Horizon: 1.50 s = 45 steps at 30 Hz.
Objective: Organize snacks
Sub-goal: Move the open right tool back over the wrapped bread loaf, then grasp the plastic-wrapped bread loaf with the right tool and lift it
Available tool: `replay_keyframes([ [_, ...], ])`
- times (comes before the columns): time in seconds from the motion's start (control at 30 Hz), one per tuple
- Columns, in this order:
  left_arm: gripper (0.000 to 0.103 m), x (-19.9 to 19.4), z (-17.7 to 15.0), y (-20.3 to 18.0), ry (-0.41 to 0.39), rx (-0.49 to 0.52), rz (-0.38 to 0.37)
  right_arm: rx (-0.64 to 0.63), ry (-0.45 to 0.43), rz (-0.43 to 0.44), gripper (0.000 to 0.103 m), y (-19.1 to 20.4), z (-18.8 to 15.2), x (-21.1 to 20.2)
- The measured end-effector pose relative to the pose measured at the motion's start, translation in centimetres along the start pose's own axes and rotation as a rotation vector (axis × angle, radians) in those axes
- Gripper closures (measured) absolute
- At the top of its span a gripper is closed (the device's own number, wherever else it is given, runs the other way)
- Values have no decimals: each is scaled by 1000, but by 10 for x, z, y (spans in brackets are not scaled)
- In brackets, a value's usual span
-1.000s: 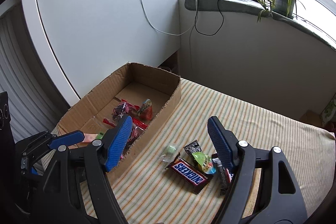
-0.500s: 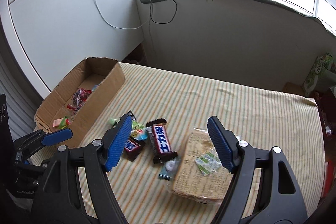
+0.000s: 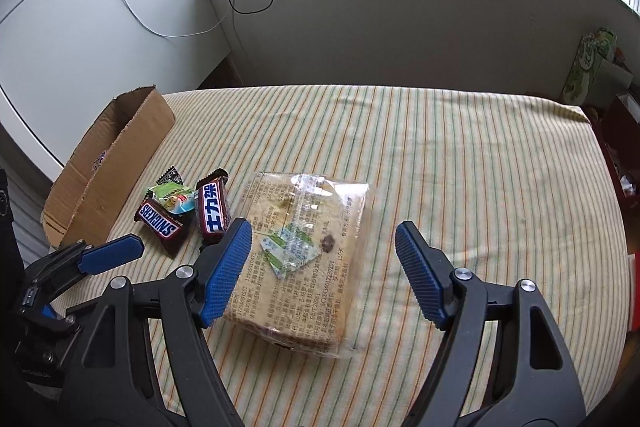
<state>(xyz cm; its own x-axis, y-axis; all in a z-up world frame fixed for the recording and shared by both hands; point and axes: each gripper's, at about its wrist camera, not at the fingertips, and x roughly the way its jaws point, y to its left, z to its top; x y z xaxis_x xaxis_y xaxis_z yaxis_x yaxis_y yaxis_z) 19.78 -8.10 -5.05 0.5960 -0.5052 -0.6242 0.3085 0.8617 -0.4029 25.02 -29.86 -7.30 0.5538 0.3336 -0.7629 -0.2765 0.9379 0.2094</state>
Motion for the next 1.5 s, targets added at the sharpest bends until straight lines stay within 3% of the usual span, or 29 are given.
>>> replay_keyframes([
  [0.4,44,42,2,-12,93,30,-64,101,86,137,26,-22,-13,17],
  [0.7,44,61,0,-13,143,33,-84,100,122,193,42,-18,-12,24],
  [1.17,45,67,-1,-28,135,89,-57,87,101,155,47,-8,-12,19],
  [1.5,45,44,-4,-36,95,111,-53,78,63,162,47,-2,-12,-2],
])
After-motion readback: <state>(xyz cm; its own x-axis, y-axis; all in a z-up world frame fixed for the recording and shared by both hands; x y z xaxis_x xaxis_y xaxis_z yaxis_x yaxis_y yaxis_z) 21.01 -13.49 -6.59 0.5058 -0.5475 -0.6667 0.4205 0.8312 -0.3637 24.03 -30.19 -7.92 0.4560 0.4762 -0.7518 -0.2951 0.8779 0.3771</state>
